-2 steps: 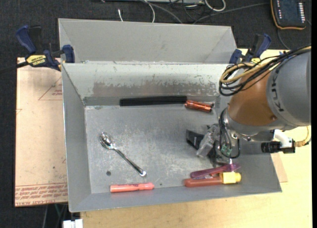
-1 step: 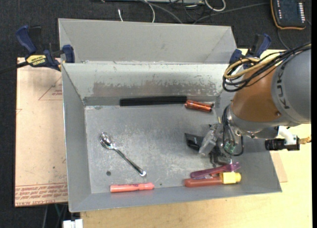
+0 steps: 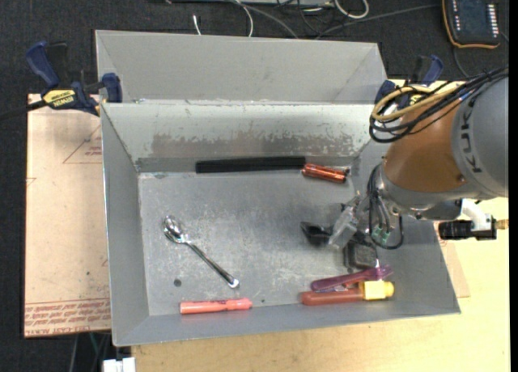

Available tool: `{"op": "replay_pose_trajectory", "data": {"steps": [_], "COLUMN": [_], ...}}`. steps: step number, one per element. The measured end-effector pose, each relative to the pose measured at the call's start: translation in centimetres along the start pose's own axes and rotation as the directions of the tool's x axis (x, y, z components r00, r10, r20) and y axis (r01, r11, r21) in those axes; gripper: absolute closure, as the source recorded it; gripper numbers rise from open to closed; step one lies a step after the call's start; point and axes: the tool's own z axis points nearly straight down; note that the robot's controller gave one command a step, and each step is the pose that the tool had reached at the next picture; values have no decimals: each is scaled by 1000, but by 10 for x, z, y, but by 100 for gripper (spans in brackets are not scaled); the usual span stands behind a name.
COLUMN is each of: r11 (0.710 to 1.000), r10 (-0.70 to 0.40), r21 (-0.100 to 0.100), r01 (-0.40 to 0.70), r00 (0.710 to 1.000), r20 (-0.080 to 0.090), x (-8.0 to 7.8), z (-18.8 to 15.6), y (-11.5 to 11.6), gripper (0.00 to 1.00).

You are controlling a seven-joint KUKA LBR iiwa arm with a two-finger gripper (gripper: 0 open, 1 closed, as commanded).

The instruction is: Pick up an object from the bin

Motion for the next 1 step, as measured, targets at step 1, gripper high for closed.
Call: {"op": "replay_pose_trajectory", "data": {"steps": [1], "r11": [1000], "r10": [-1], "r21": [-2], "r01": [1], "r00": [1000], "r20": [3], "x": [-1], "z": [-7], "y": [1], "gripper": [100]}}
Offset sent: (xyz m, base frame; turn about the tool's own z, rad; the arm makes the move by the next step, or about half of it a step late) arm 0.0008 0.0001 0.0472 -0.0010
